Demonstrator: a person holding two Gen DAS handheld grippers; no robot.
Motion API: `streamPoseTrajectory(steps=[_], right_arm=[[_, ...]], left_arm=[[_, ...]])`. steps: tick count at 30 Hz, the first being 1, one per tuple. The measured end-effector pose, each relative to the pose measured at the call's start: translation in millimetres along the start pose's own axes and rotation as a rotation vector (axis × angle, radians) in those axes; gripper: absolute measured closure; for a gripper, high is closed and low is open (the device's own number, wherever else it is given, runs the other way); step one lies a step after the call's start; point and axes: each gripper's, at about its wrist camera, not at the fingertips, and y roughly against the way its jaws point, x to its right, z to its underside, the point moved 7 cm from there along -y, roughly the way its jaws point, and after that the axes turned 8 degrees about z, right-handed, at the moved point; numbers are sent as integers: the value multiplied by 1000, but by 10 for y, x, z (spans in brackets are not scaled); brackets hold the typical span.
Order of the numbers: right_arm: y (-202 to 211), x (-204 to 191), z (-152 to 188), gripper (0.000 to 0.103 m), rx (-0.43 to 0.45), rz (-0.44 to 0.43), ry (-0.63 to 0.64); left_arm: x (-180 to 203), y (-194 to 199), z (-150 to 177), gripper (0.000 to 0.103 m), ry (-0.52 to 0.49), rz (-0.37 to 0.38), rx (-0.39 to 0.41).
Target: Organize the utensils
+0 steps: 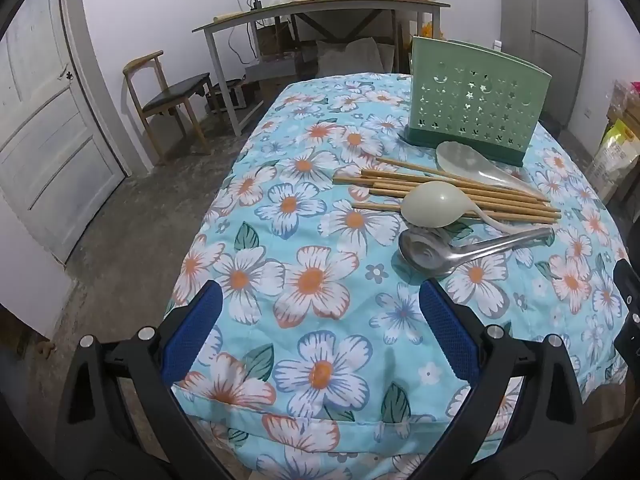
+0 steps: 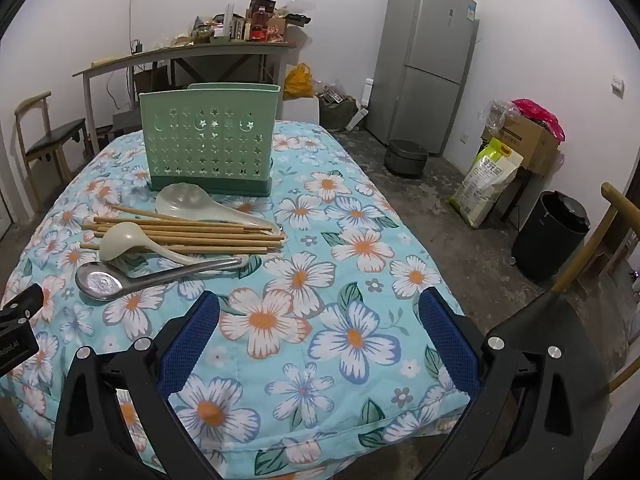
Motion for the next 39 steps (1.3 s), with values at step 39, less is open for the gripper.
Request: streamPoseTrajectory(steps=[39], right_arm=[[5,-7,6,6,-12,-14,-4]], left_arm=[[-36,-10,26,8,1,-8,-6]])
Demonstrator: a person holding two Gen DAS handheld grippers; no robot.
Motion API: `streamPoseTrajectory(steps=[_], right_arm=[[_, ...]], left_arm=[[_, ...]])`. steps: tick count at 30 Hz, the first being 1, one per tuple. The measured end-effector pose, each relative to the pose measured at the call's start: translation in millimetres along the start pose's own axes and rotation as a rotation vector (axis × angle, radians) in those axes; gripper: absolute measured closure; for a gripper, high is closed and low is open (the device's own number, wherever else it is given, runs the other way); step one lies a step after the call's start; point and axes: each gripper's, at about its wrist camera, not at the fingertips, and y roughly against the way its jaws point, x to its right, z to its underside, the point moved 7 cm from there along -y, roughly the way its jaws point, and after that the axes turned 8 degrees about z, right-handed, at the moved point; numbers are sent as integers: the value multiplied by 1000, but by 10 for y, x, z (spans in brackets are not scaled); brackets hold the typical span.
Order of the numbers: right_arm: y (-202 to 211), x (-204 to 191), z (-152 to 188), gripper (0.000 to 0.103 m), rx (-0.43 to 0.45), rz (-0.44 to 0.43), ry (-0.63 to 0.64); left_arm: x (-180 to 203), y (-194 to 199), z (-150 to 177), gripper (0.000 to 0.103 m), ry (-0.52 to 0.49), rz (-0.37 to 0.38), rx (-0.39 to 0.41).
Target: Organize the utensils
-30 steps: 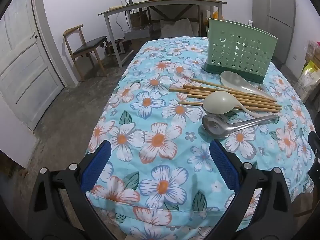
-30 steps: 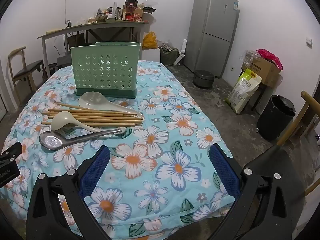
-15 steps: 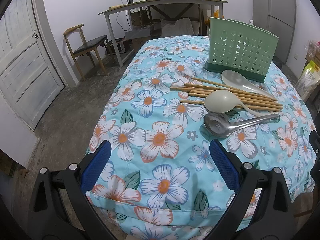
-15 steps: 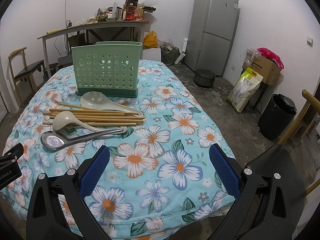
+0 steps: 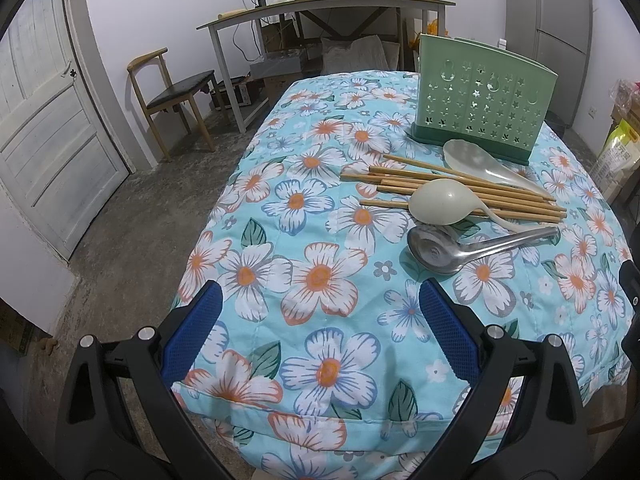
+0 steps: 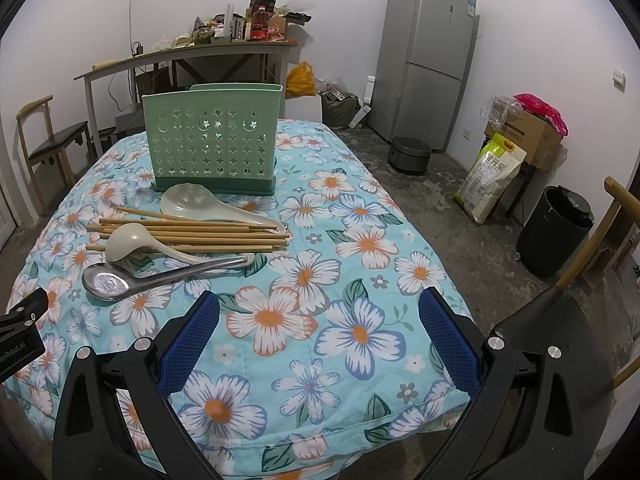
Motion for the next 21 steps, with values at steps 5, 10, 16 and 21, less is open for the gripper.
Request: streamPoseTrajectory(steps=[5,10,16,21], right_arm=[[15,-1,-9,6,2,-2,-1],[20,-7,-16,6,2,-4,-2],[29,-8,-24,6,4,-4,-3],[40,-2,-27,6,5,-6,-5]], left_arm=[[1,0,-2,8,-1,1,0],[-5,-6,-3,8,0,0,0],[-6,-8,-4,8,-2,-1,1],[-5,-7,-3,8,-2,-1,0]])
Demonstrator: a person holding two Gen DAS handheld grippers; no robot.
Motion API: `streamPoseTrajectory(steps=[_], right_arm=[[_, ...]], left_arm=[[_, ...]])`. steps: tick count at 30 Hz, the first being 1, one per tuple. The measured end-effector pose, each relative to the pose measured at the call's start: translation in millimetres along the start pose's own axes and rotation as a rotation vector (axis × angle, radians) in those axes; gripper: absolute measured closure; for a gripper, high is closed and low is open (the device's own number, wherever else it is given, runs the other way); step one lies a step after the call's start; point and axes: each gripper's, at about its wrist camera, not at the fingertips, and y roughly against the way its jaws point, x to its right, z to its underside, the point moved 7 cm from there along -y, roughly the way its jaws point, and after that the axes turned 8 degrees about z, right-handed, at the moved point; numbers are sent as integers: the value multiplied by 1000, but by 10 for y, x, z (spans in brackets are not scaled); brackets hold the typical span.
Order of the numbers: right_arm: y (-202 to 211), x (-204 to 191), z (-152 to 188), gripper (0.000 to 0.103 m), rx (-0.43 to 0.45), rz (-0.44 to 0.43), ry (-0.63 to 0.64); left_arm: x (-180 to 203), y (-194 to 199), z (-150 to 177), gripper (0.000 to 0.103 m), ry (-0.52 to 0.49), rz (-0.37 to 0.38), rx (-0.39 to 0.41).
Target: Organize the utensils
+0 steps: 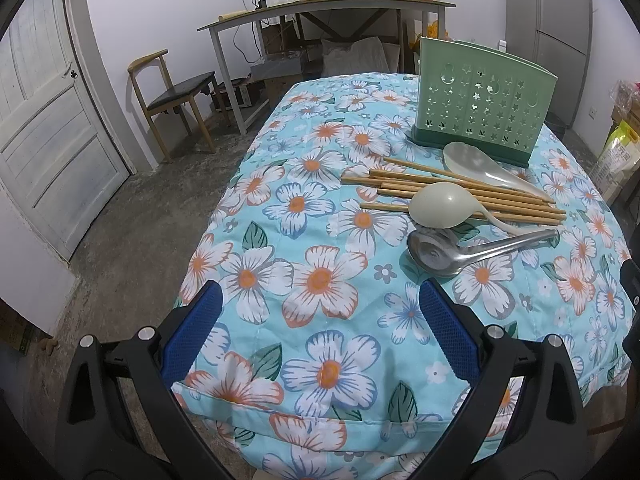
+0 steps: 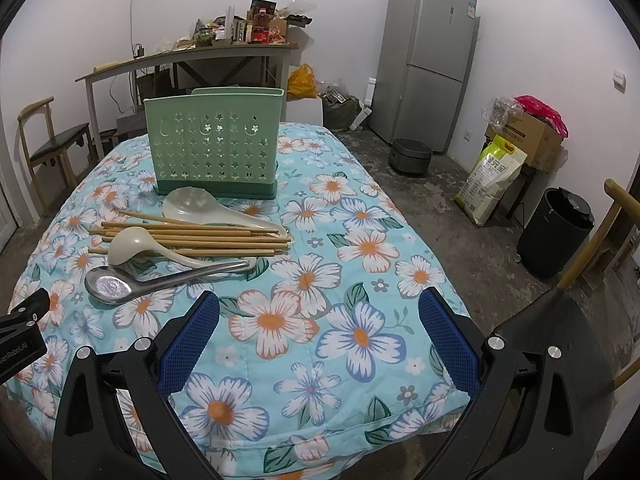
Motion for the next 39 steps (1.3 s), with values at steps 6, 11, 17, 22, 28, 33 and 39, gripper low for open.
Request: streamPoseTrajectory(steps=[6,11,17,22,28,33,39], right_arm=[[1,-1,1,6,0,0,-1],[0,-11,-5,6,1,0,-3],[-10,-11,-8,6,1,1,-1],[-50,-36,-54,6,10,-4,11],[-59,-114,-181,6,70,-65,1],[-109,-201,-260,6,114,-140,19],[-260,-316,-276,6,123,-260,34]], left_arm=[[-5,3,2,8,0,-1,2],[-45,0,-21,8,7,4,8],[-91,-61,-67,8,5,20,3],[-97,-139,-112,8,-2,34,-2],[-26,-240,-183,8,-47,57,-8],[51,-395,-220,8,-40,187,-27],[174,-470,-255,8,16,369,-23]])
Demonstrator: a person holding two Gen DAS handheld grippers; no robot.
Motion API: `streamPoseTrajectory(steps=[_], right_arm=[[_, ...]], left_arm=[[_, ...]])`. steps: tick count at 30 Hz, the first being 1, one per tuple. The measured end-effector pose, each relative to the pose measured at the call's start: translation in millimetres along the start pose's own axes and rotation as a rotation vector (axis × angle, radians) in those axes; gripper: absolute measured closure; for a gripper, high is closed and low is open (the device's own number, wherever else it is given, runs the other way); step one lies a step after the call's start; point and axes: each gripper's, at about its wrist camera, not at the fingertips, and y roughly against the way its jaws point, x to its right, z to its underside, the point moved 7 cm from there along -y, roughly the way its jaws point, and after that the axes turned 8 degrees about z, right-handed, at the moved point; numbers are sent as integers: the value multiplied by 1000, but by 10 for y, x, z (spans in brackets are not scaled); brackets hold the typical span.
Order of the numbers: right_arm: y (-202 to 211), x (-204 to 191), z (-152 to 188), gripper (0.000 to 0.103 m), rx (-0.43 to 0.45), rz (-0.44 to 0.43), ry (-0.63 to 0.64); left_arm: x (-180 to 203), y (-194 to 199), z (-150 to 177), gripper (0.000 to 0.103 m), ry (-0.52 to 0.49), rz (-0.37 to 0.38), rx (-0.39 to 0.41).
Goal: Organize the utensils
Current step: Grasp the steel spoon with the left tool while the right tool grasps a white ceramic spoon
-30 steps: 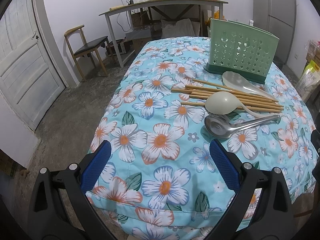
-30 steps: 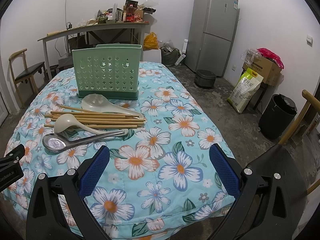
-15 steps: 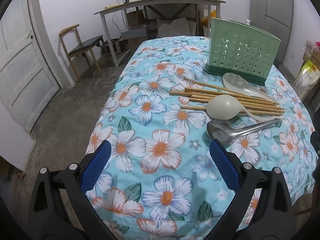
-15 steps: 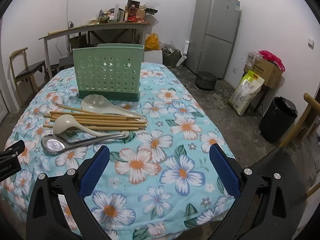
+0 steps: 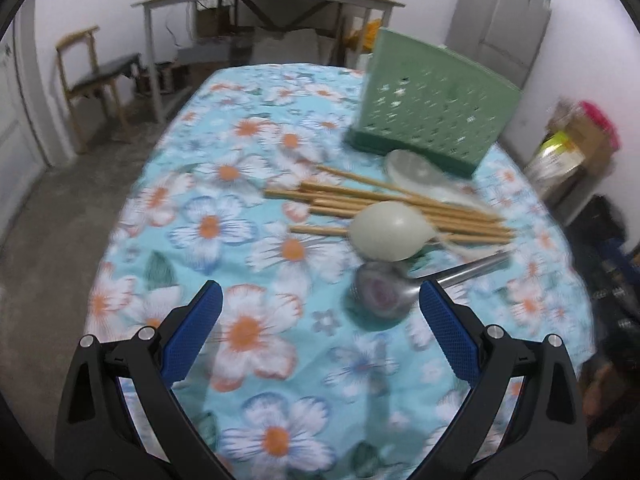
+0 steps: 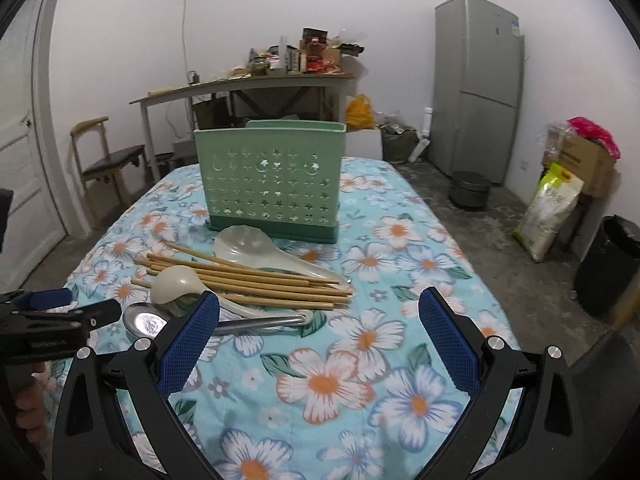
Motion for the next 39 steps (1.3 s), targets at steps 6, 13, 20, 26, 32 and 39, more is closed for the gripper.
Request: streamPoseTrajectory(steps=[6,13,20,26,32,39], right_arm=[[-160,-81,30,6,-17,-55,43],[-351,8,88,6,-89,-173,-29],[-379,45,117,6,-102,-235,-54],[-306,-4,100,6,-95,-264,-37],[-196,-108,-36,6,-58,-292,32],[-124,-417,-266,21,-3,-360,209]], left_arm=[[72,-200,38,8,17,28,-32],[137,-250,4,35,31,113,-42],[90,-447,131,67,134,210,-136],[-7,-512,154,87,213,247,-128],[-67,-413,178,95,261,292,-147],[-365,-204,268,95,298,266,-208]])
